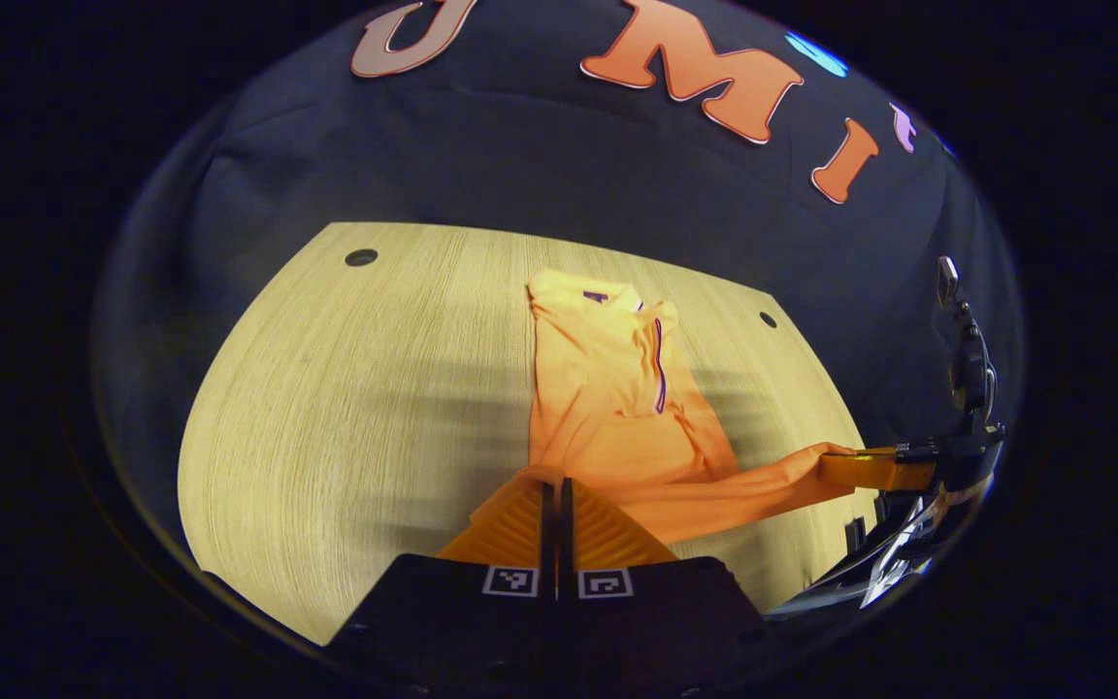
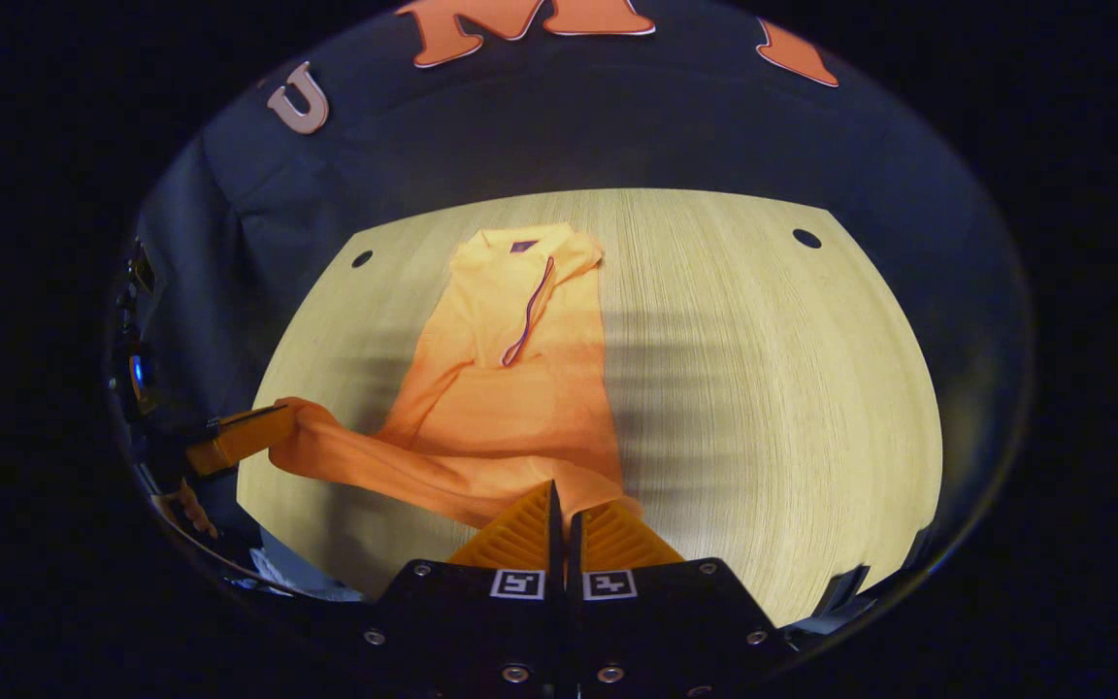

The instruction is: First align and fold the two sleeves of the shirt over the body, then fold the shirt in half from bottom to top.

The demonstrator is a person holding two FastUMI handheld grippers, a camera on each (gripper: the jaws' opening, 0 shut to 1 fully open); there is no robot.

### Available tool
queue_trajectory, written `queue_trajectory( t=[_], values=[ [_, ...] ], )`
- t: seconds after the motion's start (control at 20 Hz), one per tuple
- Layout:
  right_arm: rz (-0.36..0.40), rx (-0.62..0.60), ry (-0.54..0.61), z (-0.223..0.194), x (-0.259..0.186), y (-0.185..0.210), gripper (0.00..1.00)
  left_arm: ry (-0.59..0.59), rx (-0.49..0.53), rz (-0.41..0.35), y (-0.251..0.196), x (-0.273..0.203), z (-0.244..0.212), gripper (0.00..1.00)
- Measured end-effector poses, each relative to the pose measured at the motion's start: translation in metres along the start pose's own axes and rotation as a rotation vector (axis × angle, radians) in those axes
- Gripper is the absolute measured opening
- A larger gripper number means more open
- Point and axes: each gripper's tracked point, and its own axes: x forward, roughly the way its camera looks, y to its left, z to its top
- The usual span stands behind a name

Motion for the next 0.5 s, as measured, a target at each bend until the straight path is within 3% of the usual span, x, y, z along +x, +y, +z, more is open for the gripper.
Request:
queue_trajectory(
  t=[0.5],
  values=[
    [-0.050,-0.060,-0.145,0.114,0.025,-0.019,0.00,-0.119,0.061,0.008,0.009,0.051,0.106,0.01]
  ],
)
